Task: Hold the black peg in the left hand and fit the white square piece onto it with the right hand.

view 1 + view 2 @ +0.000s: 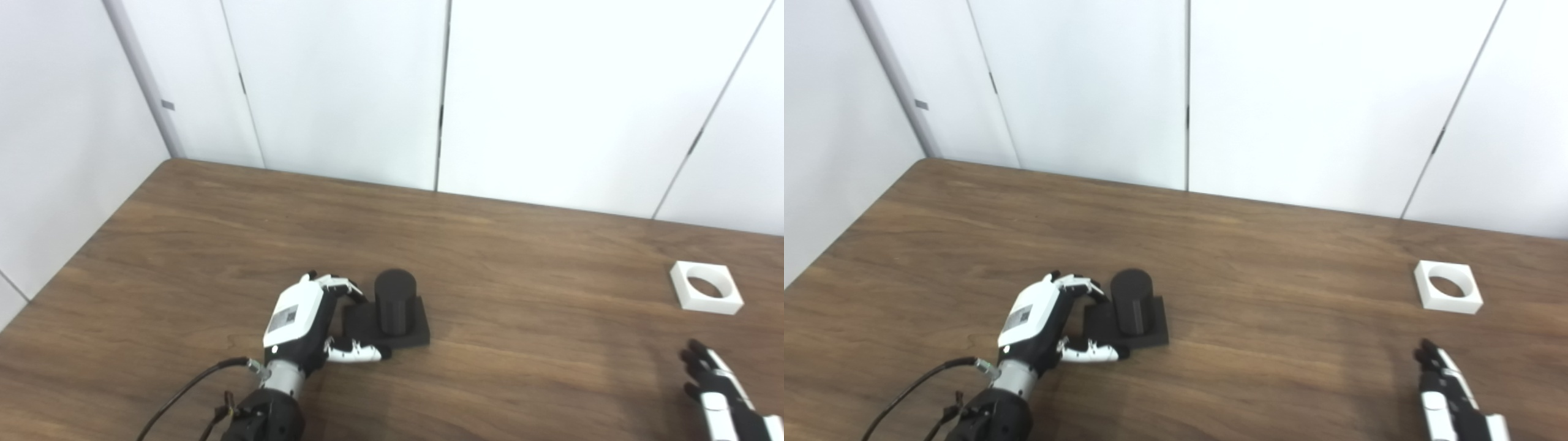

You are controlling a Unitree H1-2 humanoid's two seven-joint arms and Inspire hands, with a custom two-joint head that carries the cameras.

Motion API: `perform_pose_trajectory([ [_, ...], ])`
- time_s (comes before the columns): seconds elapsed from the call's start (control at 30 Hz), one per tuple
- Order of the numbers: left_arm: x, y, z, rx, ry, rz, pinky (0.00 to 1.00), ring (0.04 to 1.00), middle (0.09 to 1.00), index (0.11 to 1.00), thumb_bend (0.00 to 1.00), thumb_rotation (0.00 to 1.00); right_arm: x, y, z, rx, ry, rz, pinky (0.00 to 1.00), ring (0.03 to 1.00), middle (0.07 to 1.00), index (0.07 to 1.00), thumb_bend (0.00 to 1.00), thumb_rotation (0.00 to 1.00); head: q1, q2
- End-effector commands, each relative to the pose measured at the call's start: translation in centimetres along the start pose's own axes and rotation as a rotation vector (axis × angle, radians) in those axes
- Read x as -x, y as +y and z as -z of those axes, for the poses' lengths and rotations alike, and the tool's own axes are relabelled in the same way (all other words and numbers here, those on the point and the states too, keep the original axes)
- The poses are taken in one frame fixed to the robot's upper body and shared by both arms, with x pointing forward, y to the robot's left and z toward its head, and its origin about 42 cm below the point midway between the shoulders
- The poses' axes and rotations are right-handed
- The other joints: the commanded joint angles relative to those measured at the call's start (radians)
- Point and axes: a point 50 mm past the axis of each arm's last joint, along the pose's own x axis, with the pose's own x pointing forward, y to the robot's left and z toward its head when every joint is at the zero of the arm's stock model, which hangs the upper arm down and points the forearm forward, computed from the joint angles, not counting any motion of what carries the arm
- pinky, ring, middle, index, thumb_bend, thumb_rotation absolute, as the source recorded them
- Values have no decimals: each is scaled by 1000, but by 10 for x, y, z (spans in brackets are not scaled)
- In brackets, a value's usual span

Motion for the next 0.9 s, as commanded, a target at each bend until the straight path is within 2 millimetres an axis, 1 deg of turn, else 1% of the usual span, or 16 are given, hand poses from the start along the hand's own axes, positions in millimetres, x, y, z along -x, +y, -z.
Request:
perform_pose_trajectory([
  [0.0, 4, 4, -11, 4, -69, -13, 1000, 877, 786, 484, 521, 52, 0, 3, -14, -25, -54, 14, 944, 920, 897, 904, 351, 1000, -7, 5],
  [0.07, 9, 0, -13, 15, -83, 1, 1000, 877, 789, 484, 521, 51, 0, 4, -15, -13, -53, 19, 926, 910, 889, 894, 352, 1000, -31, 16],
  [0.23, 21, -8, -17, 21, -98, 45, 1000, 872, 788, 484, 522, 50, 0, 6, -13, -2, -55, 4, 979, 916, 891, 894, 386, 1000, -76, 31],
  [0.3, 25, -12, -18, 23, -110, 65, 1000, 874, 788, 484, 522, 50, 1, 7, -14, -1, -52, 2, 985, 915, 889, 896, 390, 1000, -104, 44],
  [0.4, 31, -17, -20, 30, -131, 82, 996, 876, 788, 484, 522, 50, 2, 8, -14, -8, -50, 1, 978, 911, 885, 893, 423, 1000, -127, 56],
  [0.47, 35, -20, -23, 33, -149, 93, 983, 872, 785, 484, 521, 50, 2, 9, -13, -15, -47, -1, 976, 909, 885, 893, 441, 1000, -141, 65],
  [0.6, 41, -28, -27, 50, -165, 113, 998, 873, 786, 484, 522, 49, 2, 11, -13, -27, -38, 5, 963, 909, 879, 884, 485, 1000, -151, 74],
  [0.87, 50, -41, -33, 63, -192, 164, 1000, 877, 785, 485, 522, 49, 3, 14, -17, -25, -39, 0, 951, 903, 875, 883, 498, 1000, -200, 105],
])
